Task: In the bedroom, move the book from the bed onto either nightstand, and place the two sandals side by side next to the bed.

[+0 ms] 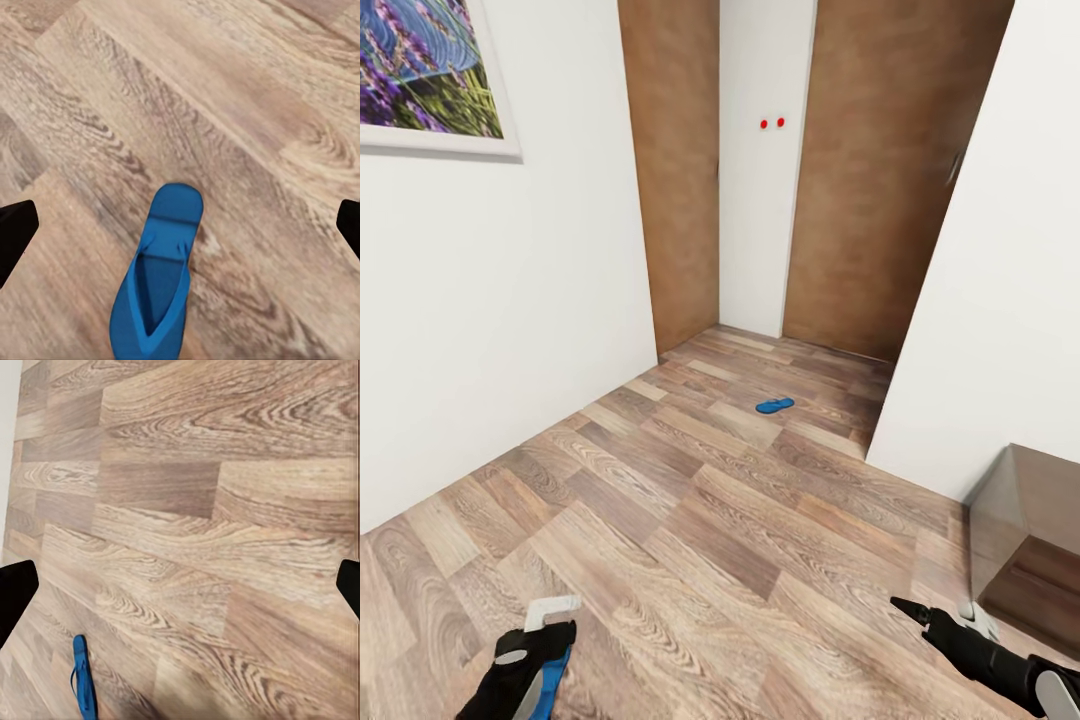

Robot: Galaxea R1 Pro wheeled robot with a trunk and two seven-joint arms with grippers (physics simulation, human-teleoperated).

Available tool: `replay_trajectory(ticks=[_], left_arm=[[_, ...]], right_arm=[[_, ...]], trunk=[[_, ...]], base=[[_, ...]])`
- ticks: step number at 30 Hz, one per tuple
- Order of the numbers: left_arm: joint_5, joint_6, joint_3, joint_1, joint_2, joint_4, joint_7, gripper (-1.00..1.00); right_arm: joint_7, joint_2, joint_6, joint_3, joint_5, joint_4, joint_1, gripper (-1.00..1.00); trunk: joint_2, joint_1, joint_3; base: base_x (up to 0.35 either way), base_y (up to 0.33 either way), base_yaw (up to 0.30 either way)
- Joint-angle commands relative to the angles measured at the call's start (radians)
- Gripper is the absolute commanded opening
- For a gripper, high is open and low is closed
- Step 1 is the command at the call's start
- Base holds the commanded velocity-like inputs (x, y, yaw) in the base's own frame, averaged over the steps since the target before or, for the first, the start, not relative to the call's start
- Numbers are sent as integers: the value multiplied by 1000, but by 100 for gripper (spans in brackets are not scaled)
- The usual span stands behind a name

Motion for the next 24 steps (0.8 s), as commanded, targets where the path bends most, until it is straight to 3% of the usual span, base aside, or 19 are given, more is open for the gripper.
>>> replay_trajectory(ticks=[1,5,10,15,24], left_arm=[[5,55,-1,-22,0,-12,7,100],[0,171,-1,-69,1,-32,11,100],[-28,241,-4,-99,-1,-39,13,100],[-67,251,-4,-106,0,-33,7,100],[-79,251,-4,-107,7,-27,4,100]], right_arm=[[2,0,7,-2,-3,0,-1,100],[1,0,7,-2,-2,0,-1,100],[2,0,7,-2,-2,0,-1,100],[2,0,8,-2,-2,0,-1,100],[2,0,9,-2,-3,0,-1,100]], trunk=[[-1,0,-5],[-2,2,-20],[-3,4,-40],[-4,7,-59],[-6,11,-94]], base=[[0,0,0],[0,0,0],[0,0,0],[0,0,0],[0,0,0]])
